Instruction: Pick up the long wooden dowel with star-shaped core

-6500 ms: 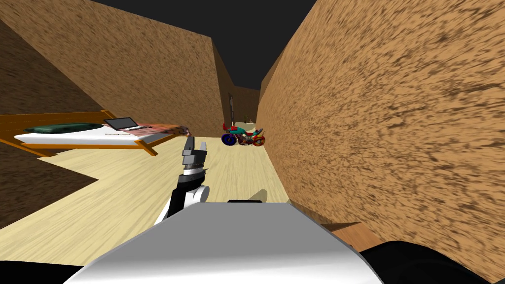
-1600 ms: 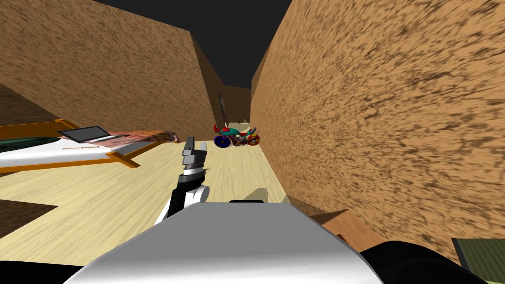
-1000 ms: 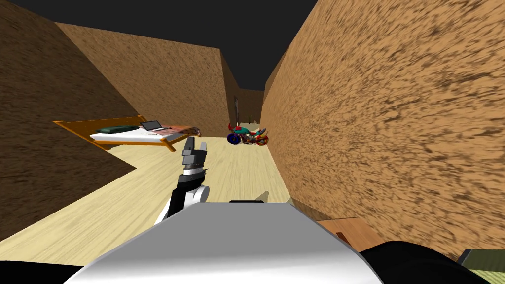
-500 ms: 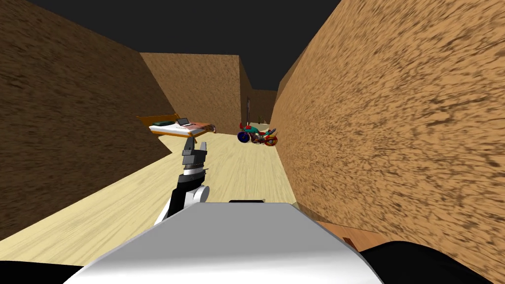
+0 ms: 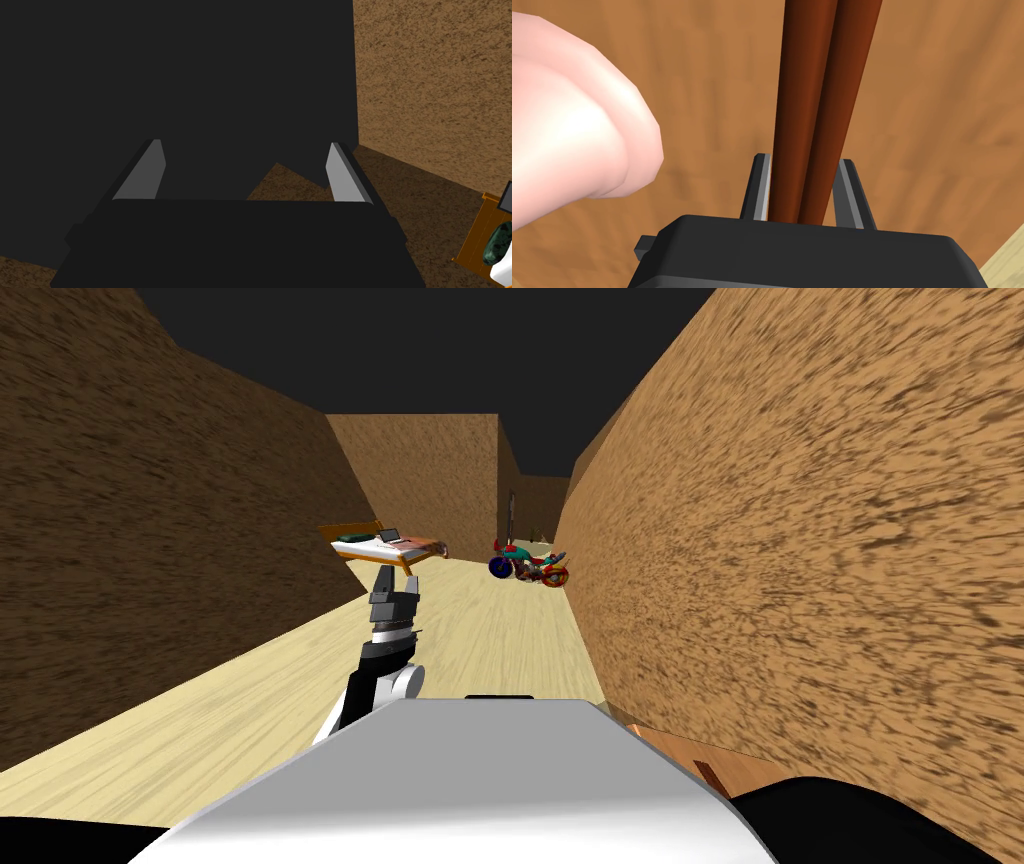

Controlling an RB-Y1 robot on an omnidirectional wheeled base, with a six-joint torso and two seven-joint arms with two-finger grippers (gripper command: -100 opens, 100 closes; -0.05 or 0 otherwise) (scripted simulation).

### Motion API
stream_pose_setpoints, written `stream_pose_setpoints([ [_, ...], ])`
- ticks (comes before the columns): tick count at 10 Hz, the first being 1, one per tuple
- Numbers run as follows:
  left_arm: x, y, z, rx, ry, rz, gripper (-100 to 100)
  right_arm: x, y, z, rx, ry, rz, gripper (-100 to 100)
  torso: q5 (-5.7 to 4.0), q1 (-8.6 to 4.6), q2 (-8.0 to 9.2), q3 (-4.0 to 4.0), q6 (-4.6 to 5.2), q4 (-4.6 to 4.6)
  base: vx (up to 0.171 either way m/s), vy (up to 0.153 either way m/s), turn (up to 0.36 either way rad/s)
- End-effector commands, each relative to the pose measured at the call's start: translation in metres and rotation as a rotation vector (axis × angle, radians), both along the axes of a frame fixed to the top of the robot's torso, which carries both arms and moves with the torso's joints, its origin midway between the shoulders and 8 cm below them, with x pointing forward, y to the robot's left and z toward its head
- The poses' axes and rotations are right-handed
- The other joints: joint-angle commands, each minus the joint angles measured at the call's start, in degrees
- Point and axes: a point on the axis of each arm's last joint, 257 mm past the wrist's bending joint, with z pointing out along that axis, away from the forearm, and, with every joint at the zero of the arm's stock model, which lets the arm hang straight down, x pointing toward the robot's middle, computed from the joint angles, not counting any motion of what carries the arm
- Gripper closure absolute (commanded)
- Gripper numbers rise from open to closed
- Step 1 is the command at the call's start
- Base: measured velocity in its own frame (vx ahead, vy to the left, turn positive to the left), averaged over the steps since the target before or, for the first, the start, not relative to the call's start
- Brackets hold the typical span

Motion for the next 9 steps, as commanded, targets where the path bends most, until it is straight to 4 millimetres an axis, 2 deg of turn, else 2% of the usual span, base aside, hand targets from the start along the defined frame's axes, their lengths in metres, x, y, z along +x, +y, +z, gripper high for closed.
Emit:
stream_pose_setpoints([
  [1,0.0,0.0,0.0,0.0,0.0,0.0,0,0.0,0.0,0.0,0.0,0.0,0.0,100,0.0,0.0,0.0,0.0,0.0,0.0,0.0,0.0,0.0],
  [3,0.0,0.0,0.0,0.0,0.0,0.0,0,0.0,0.0,0.0,0.0,0.0,0.0,100,0.0,-0.04,-0.06,-0.03,-0.01,-0.01,0.0,0.0,0.0],
  [4,0.0,0.0,0.0,0.0,0.0,0.0,0,0.0,0.0,0.0,0.0,0.0,0.0,0,0.0,-0.04,-0.07,-0.04,-0.01,-0.02,0.0,0.0,0.0],
  [5,0.0,0.0,0.0,0.0,0.0,0.0,0,0.0,-0.003,0.003,-0.003,0.001,0.024,100,0.0,-0.04,-0.07,-0.04,-0.01,-0.02,0.084,-0.05,-0.287],
  [7,0.0,0.0,0.0,0.0,0.0,0.0,0,0.002,-0.007,0.01,-0.007,0.0,0.099,100,0.0,-0.26,-0.64,-0.36,0.16,-0.16,0.248,-0.08,-0.45],
  [9,0.0,0.0,0.0,0.0,0.0,0.0,0,0.003,-0.01,0.014,-0.009,0.001,0.158,100,0.06,-0.35,-0.86,-0.51,-0.08,-0.19,0.194,-0.023,-0.241],
])
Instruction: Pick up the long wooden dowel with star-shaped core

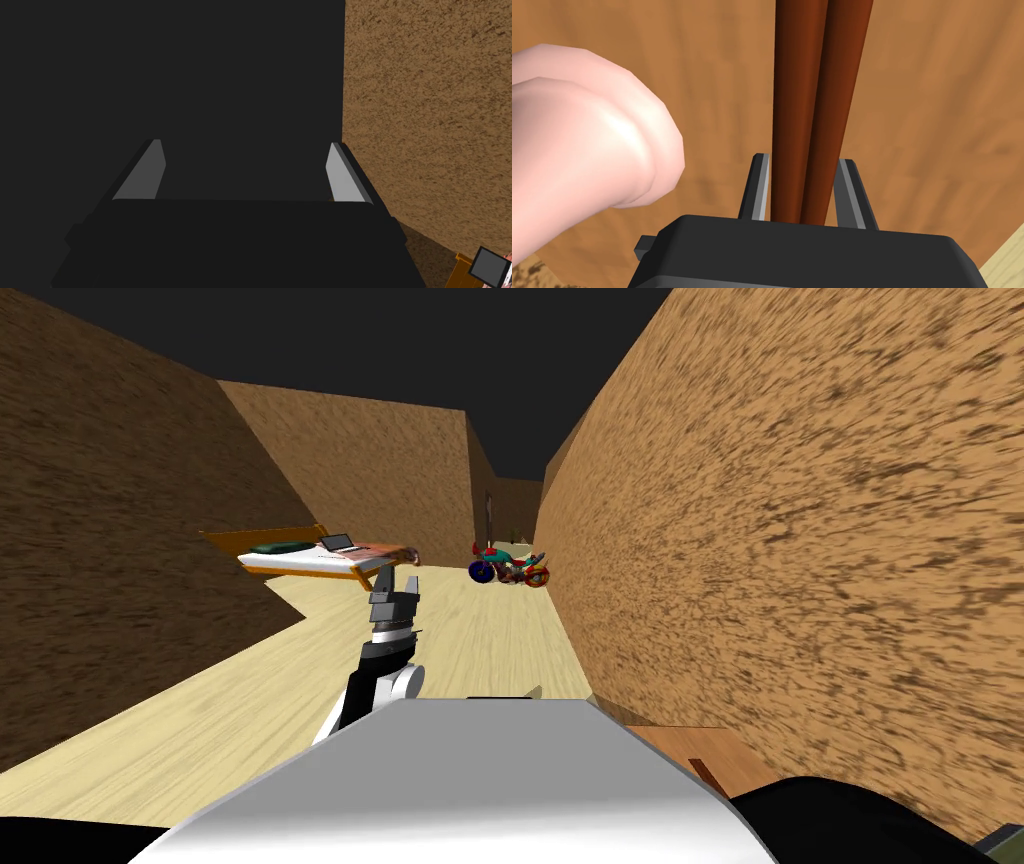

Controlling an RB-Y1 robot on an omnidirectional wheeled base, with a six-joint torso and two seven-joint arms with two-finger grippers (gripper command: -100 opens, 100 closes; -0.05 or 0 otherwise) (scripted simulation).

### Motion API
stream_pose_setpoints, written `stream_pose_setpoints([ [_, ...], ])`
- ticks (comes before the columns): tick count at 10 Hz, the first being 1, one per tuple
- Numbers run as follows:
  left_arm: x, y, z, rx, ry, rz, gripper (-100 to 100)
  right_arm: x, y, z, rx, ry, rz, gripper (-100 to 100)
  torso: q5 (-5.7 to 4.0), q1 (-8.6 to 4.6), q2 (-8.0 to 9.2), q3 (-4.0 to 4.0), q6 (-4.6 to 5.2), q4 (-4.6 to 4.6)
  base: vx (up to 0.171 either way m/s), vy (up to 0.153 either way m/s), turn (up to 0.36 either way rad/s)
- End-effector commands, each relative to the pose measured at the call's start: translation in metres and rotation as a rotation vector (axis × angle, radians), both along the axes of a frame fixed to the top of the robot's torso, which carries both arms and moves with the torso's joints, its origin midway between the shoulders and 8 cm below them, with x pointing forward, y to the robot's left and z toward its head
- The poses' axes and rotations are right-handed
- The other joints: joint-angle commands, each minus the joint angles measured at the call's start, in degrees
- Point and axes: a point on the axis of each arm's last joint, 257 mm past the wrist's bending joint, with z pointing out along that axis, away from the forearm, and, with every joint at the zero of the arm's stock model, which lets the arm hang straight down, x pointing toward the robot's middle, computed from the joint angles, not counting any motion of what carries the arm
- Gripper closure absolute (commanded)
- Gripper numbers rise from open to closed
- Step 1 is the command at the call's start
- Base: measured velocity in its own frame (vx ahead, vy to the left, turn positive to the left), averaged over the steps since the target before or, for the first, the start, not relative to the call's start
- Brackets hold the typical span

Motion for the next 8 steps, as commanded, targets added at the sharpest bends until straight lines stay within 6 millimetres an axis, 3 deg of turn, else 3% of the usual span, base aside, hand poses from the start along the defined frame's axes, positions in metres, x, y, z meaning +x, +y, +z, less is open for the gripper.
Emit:
stream_pose_setpoints([
  [1,0.0,0.0,0.0,0.0,0.0,0.0,0,0.002,-0.004,0.006,-0.004,0.0,0.059,100,0.0,0.0,0.0,0.0,0.0,0.0,0.227,-0.032,-0.586],
  [2,0.0,0.0,0.0,0.0,0.0,0.0,0,0.002,-0.004,0.006,-0.004,0.0,0.076,100,-0.01,-0.06,-0.15,-0.07,-0.18,0.01,0.177,-0.038,0.0],
  [4,0.0,0.0,0.0,0.0,0.0,0.0,0,0.004,-0.008,0.014,-0.008,0.001,0.155,100,-0.01,-0.09,0.03,0.0,0.05,-0.01,0.215,-0.032,-0.419],
  [8,0.0,0.0,0.0,0.0,0.0,0.0,0,0.007,-0.012,0.021,-0.011,0.004,0.263,100,0.03,-0.01,0.0,-0.01,-0.04,-0.01,0.18,0.005,-0.248],
])
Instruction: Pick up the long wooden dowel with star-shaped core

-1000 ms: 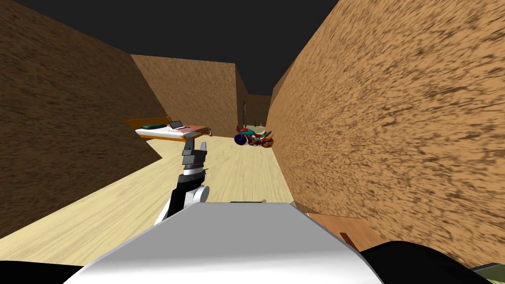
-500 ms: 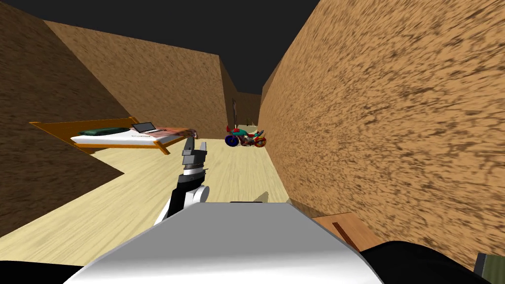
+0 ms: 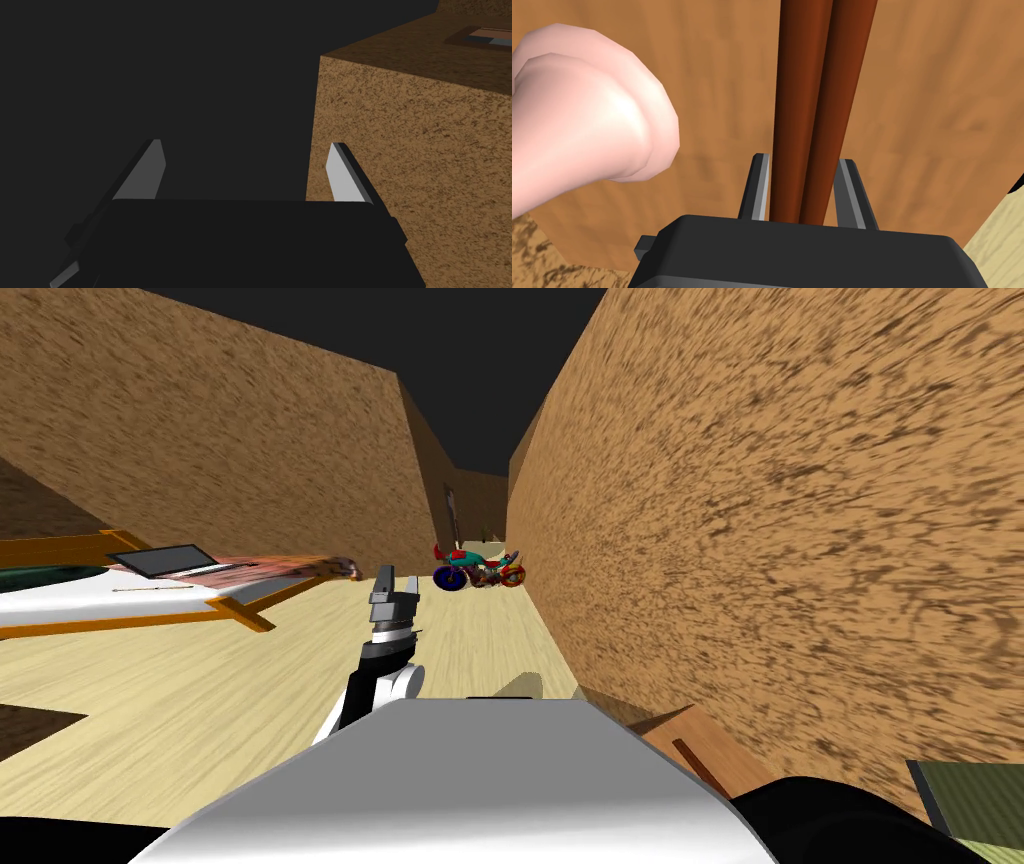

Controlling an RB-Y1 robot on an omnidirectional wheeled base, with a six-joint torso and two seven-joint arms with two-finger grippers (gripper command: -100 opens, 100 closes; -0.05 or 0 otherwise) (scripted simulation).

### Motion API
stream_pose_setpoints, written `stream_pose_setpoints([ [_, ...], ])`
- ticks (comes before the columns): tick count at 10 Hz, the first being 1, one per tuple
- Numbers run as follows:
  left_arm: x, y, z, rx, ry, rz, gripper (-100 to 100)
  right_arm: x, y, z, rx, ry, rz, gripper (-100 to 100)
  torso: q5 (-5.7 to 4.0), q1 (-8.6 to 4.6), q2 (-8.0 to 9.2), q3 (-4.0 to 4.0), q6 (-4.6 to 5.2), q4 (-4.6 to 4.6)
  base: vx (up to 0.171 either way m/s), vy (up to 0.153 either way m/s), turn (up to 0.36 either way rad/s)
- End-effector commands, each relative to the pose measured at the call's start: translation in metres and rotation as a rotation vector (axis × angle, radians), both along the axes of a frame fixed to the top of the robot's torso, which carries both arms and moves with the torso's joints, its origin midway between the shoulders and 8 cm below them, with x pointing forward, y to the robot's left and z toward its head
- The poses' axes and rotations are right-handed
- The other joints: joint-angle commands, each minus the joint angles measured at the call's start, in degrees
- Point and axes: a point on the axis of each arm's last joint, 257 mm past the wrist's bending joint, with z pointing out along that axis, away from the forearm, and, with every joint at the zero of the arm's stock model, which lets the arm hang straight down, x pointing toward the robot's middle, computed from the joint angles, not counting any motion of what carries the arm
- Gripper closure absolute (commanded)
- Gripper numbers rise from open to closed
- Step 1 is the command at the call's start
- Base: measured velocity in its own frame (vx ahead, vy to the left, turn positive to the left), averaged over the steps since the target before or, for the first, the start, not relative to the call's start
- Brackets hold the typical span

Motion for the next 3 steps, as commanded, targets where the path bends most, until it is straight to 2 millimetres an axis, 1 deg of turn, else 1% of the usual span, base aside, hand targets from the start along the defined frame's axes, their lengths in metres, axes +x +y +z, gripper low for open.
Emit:
stream_pose_setpoints([
  [1,0.0,0.0,0.0,0.0,0.0,0.0,0,0.0022,-0.0024,0.0049,-0.002,0.002,0.06,100,0.0,0.0,0.0,0.0,0.0,0.0,0.162,0.03,-0.378],
  [2,0.0,0.0,0.0,0.0,0.0,0.0,0,0.0023,-0.002,0.0029,-0.002,-0.001,0.033,100,0.01,0.05,0.04,0.03,0.12,0.0,0.077,0.025,-0.106],
  [3,0.0,-0.0001,0.0001,0.0,0.0,0.0,0,0.0008,-0.0018,0.0032,-0.001,0.001,0.039,0,0.01,-0.01,0.27,0.15,-0.07,0.06,0.011,0.007,0.013],
])
